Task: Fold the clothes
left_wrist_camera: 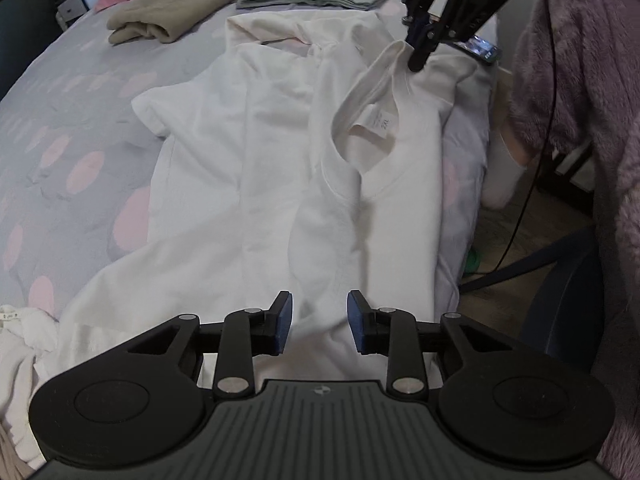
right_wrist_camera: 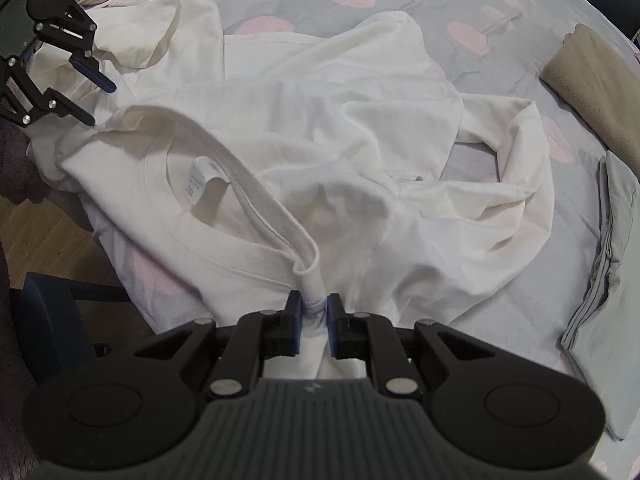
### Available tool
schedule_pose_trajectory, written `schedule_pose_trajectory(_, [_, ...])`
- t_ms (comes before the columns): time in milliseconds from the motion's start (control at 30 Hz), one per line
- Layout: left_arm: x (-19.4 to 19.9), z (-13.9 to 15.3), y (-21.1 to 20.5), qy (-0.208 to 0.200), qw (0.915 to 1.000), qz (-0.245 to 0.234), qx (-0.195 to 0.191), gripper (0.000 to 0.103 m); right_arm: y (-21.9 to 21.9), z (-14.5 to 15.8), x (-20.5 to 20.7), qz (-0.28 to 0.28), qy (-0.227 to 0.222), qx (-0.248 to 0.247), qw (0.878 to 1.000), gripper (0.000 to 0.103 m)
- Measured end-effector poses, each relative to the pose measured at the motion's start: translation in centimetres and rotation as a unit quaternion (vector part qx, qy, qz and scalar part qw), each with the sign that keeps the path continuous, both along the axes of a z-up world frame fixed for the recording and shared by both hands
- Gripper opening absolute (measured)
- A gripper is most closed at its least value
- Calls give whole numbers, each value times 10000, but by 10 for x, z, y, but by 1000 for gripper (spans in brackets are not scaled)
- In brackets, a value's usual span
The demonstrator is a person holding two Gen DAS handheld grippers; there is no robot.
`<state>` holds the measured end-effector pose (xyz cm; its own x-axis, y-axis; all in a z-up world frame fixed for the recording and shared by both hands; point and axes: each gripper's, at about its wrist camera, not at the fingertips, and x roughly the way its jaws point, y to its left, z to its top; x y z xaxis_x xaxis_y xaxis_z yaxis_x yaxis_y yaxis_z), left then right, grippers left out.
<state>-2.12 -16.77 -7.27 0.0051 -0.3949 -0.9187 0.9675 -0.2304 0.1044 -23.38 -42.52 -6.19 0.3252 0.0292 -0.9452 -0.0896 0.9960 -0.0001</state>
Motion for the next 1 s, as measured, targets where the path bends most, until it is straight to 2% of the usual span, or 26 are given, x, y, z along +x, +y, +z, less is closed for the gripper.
schedule_pose_trajectory(267, [-2, -21, -3, -291, 9990, -76, 326, 28, 1, 0, 1, 27, 14, -45, 10000, 16])
schedule_pose_trajectory(333, [-2, -21, -1, -351, 9989, -88, 309, 18, 2, 0, 0, 29, 14, -53, 10000, 16])
schedule_pose_trajectory(433, [-1, -27, -2, -380, 9986, 183, 326, 4, 3, -1, -1, 44, 21, -60, 10000, 16])
schedule_pose_trajectory(467, [-4, -29, -1, -441, 9983, 183, 326, 4, 3, -1, -1, 49, 22, -63, 10000, 16])
schedule_pose_trajectory(533, [-3, -26, -2, -467, 9981, 347, 209, 1, 3, 0, -1, 43, 13, -71, 10000, 16])
schedule_pose_trajectory(633, [16, -4, 2, -239, 9951, 943, -191, 1, 4, 0, -2, 25, -6, -83, 10000, 16])
schedule_pose_trajectory(800, [47, 20, 8, -90, 9797, 1868, -720, 0, 2, 2, 0, -72, -64, -158, 9998, 16])
schedule_pose_trajectory(900, [36, 13, 0, -438, 9830, 1684, -585, 0, 1, 3, 2, -103, -67, -187, 9997, 16])
schedule_pose_trajectory(1000, [31, 10, -2, -519, 9857, 1511, -541, 0, 1, 2, 2, -104, -54, -193, 9997, 16])
